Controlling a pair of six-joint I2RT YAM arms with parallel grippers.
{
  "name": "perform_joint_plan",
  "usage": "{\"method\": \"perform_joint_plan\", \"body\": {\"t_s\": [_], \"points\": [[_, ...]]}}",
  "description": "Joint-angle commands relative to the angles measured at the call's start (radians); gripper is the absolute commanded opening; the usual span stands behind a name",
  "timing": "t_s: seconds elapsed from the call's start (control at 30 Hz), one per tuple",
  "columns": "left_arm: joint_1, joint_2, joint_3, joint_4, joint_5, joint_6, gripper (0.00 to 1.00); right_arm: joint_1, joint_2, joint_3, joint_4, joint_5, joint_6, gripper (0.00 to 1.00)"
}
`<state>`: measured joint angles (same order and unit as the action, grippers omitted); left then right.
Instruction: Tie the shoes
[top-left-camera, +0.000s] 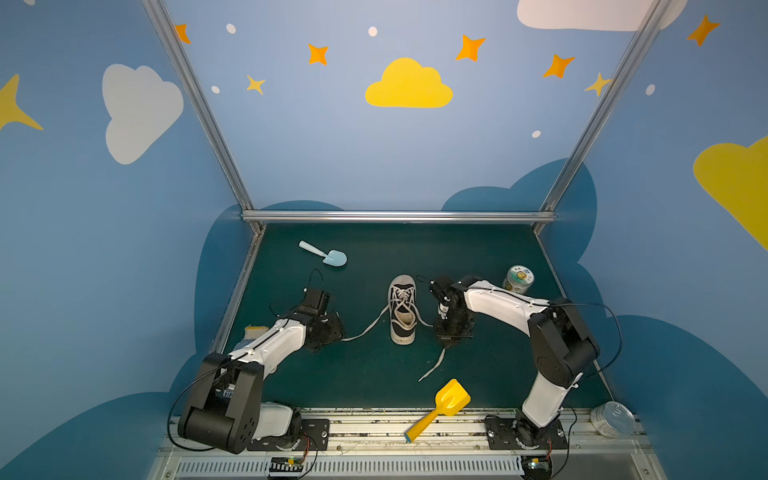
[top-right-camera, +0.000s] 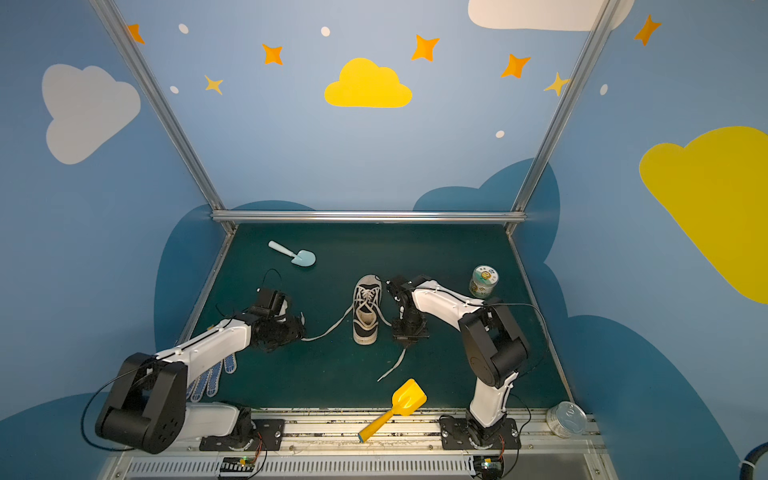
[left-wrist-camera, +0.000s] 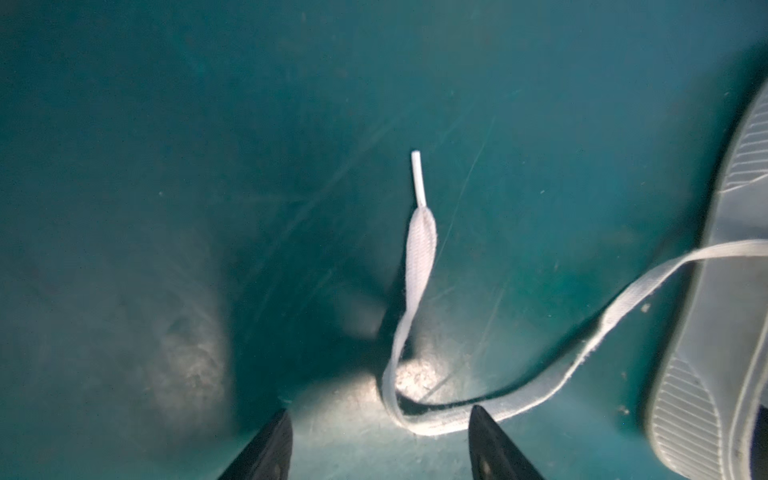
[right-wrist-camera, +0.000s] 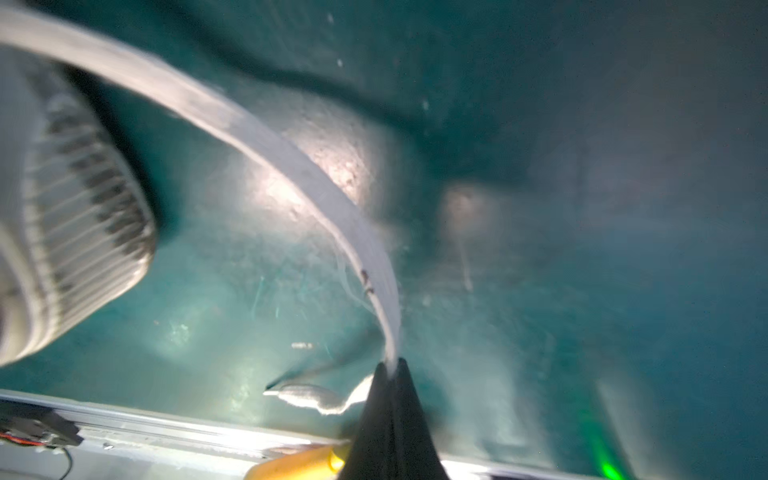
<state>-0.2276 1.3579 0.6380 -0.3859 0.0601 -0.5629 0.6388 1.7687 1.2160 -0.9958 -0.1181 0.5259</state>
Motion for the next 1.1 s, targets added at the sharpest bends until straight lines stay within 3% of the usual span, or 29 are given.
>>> {"method": "perform_joint_plan", "body": {"t_s": [0.0, 0.13, 0.3, 0.47, 0.57, 0.87, 1.07], "points": [[-0.002, 0.008, 0.029, -0.023, 0.009, 0.007, 0.67, -0.026, -0.042, 0.097, -0.128, 0.106, -0.054, 0.0], [-0.002, 0.015, 0.037, -0.025, 0.009, 0.004, 0.67, -0.04, 0.015, 0.28, -0.211, 0.211, -0.124, 0.0], [-0.002, 0.012, 0.04, -0.03, 0.009, 0.002, 0.67, -0.029, 0.18, 0.645, -0.333, 0.33, -0.248, 0.0], [-0.003, -0.006, 0.029, -0.039, 0.008, -0.001, 0.67, 0.014, 0.291, 0.863, -0.308, 0.335, -0.353, 0.0], [-0.003, -0.016, 0.016, -0.039, 0.006, -0.006, 0.67, 0.052, 0.351, 0.986, -0.271, 0.28, -0.393, 0.0], [-0.002, -0.029, 0.018, -0.056, 0.012, -0.004, 0.67, 0.189, 0.419, 1.048, -0.086, 0.321, -0.655, 0.0], [-0.002, -0.031, 0.023, -0.067, 0.011, 0.003, 0.67, 0.215, 0.451, 1.044, -0.024, 0.521, -0.857, 0.0]]}}
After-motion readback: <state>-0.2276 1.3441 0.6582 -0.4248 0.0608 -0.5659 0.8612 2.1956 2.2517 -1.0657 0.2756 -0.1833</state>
